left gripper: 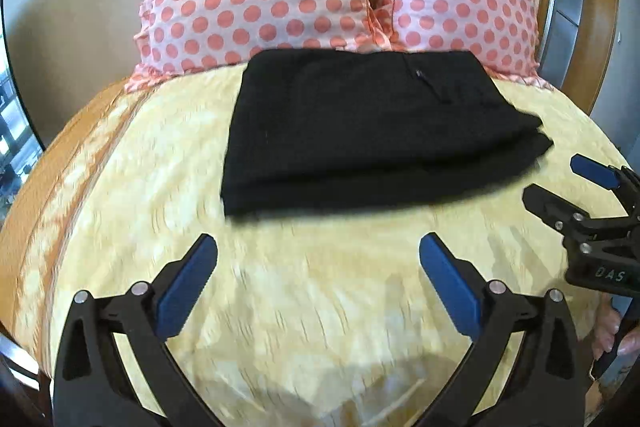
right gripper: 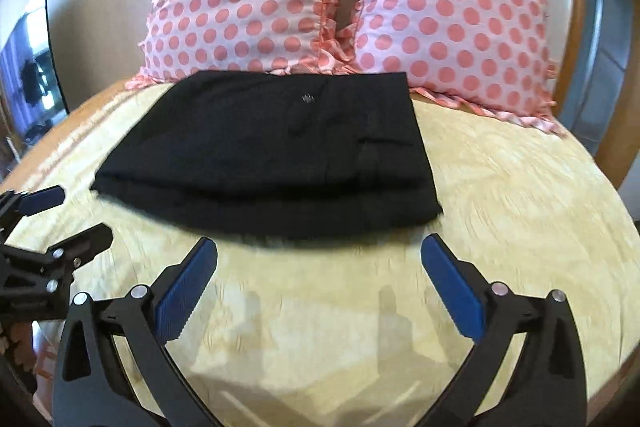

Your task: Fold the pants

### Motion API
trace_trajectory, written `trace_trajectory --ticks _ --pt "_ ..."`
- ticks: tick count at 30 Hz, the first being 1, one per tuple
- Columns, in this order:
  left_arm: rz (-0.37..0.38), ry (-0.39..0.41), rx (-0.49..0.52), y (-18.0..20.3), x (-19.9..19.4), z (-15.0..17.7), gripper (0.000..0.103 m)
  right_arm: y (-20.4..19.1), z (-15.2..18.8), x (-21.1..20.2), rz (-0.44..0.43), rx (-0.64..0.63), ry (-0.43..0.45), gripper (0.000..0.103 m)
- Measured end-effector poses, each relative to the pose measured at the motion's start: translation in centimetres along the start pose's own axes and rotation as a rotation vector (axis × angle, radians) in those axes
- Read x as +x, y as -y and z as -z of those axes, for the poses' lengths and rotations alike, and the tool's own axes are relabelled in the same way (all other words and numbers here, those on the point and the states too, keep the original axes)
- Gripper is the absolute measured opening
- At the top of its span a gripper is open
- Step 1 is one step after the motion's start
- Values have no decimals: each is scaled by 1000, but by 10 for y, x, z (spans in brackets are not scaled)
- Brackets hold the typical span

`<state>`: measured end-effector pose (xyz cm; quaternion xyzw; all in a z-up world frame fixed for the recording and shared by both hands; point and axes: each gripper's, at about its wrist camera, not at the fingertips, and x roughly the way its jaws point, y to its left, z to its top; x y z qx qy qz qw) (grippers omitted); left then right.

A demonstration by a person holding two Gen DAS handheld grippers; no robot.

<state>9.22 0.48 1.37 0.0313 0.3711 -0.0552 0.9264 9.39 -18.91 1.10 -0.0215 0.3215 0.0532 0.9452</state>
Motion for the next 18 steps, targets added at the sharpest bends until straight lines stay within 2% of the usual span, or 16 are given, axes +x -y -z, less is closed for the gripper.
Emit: trace_trajectory --ticks 8,12,18 --pt "-37 -25 -15 -1 -5 23 101 -6 23 -4 -12 35 -42 102" --pt "-30 -25 -28 -4 -5 31 101 -9 31 2 -22 48 -83 102" --pt "-32 64 -27 -4 -10 42 101 -15 46 -6 33 70 20 102"
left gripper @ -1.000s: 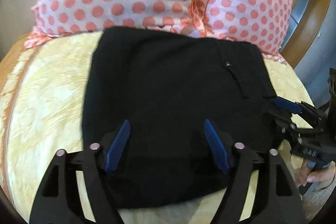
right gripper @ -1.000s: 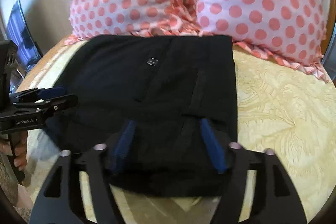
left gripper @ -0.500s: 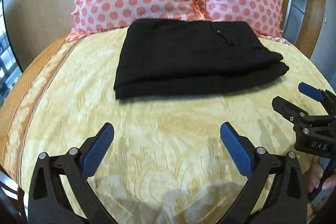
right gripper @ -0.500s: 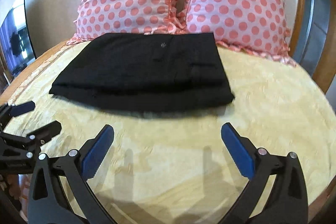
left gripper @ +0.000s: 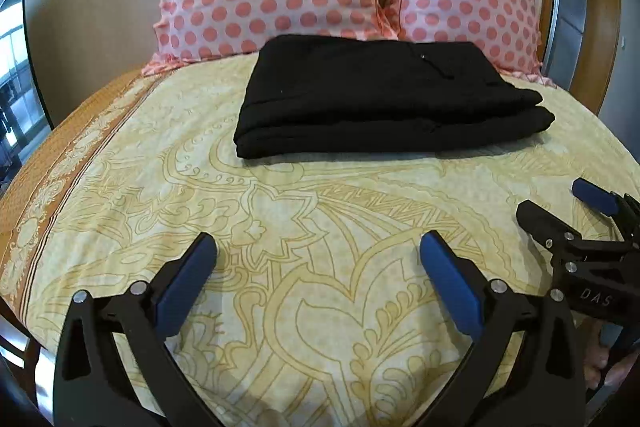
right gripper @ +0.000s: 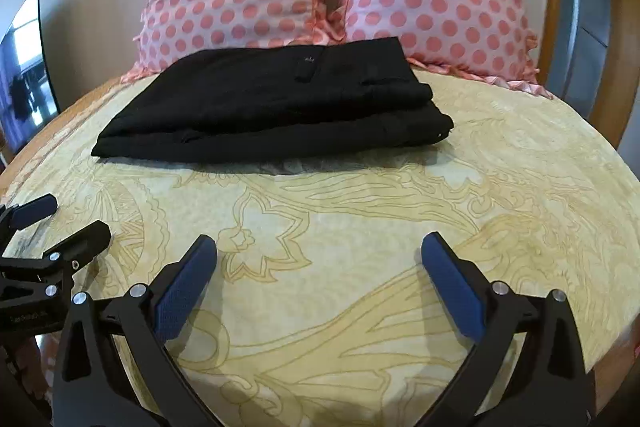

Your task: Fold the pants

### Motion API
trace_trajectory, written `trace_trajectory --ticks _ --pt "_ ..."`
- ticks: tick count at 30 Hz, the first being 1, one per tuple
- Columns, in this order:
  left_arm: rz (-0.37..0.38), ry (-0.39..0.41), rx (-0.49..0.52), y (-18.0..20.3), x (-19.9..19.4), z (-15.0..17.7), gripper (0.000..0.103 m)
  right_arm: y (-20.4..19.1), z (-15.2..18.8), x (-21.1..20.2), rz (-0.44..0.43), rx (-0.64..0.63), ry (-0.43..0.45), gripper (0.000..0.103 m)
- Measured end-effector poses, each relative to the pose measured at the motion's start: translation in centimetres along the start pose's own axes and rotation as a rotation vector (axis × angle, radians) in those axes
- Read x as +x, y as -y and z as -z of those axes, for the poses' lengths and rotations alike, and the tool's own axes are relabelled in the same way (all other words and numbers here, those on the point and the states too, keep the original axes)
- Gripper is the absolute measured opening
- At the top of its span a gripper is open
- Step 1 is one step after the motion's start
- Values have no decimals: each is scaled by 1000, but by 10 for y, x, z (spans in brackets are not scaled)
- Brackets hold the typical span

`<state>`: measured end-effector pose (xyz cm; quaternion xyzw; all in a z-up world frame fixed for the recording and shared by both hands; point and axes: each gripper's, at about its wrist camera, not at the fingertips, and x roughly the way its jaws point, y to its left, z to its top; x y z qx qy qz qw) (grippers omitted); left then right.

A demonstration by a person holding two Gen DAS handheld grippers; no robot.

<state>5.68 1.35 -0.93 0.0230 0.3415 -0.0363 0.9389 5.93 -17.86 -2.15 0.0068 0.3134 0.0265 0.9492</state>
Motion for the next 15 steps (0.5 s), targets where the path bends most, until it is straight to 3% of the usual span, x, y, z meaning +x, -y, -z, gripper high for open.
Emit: trace_trajectory --ticks 15 --pt "-7 23 -3 -1 -2 1 101 0 -2 -1 -1 -1 -6 102"
